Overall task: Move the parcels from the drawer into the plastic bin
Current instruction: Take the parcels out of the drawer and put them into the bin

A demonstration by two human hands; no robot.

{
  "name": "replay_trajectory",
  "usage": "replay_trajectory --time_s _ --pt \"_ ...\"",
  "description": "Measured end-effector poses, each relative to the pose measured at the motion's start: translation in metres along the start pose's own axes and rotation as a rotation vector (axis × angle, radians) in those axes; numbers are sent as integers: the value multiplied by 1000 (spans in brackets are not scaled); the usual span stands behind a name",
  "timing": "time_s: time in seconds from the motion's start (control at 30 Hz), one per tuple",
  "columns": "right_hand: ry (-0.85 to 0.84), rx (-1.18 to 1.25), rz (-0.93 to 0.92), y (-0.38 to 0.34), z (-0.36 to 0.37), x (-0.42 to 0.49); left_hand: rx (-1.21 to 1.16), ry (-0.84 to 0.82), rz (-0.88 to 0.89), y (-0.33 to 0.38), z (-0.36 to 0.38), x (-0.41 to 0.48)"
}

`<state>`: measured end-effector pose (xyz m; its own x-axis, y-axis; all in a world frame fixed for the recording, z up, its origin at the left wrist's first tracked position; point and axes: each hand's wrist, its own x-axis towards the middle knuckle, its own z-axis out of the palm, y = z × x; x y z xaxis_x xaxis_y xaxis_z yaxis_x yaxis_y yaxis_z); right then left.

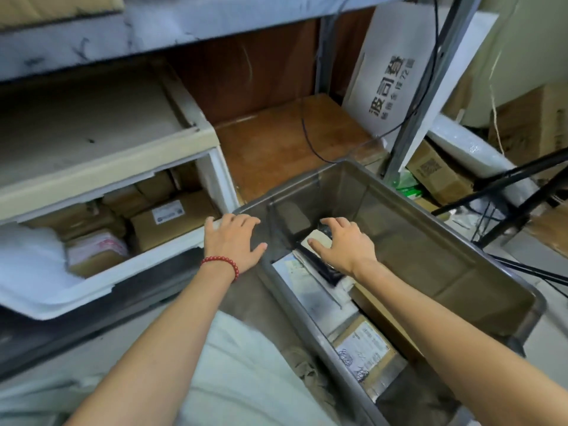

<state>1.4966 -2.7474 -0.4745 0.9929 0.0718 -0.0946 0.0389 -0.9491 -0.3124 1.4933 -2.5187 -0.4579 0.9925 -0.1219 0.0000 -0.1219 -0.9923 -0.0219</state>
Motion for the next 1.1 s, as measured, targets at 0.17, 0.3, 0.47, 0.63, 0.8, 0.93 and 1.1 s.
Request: replay_trajectory --time_s 0.17,0.3,0.47,0.63,0.8,0.93,1.1 --pt "-43 -74 -186 -69 -12 3 26 64 -197 -73 -16 -41" --pt "-64 -53 -321 -128 -11 4 -9 44 -371 -136 -25 -85" --pt "-112 -52 -449 -199 3 -1 14 53 -493 -187 -40 -127" --pt "-151 -75 -528 -258 22 -4 12 28 -598 -216 -47 -148" --pt "-243 -31 -450 -286 49 -4 -13 -90 -646 -223 -28 -153" --pt "-193 -108 -413 -286 68 7 13 -96 -600 -227 -10 -139" --pt "-178 -130 -299 -275 87 41 -36 -73 -542 -232 17 -103"
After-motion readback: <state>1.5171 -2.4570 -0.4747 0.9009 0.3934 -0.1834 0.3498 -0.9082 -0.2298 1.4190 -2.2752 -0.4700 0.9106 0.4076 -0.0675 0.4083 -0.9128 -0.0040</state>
